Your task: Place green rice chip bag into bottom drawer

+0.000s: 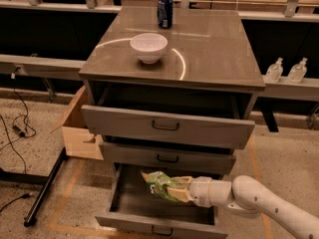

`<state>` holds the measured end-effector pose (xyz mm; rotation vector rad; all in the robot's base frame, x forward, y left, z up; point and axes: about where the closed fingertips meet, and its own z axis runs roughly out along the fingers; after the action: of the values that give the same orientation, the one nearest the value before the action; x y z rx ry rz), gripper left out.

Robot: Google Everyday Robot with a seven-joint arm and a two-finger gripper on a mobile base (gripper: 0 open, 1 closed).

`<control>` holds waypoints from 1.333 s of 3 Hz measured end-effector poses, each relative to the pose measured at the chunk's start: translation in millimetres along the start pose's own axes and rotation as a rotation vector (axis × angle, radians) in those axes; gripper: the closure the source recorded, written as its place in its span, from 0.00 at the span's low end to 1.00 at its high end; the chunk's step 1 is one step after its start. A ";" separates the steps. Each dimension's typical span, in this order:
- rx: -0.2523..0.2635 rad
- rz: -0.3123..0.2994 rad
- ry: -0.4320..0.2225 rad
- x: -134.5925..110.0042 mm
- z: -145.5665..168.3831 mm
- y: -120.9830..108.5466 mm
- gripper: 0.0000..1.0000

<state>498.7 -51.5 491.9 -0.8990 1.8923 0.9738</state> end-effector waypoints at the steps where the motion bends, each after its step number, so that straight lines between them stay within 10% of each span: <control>1: 0.000 0.000 0.000 0.0 0.0 0.0 1.00; 4: -0.015 0.001 -0.029 114.2 79.9 -56.0 1.00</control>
Offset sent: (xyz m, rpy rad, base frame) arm 0.0280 0.0054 -0.1543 0.0452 -0.0129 -0.0134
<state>524.3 -32.9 345.1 -0.8882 1.8639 0.9973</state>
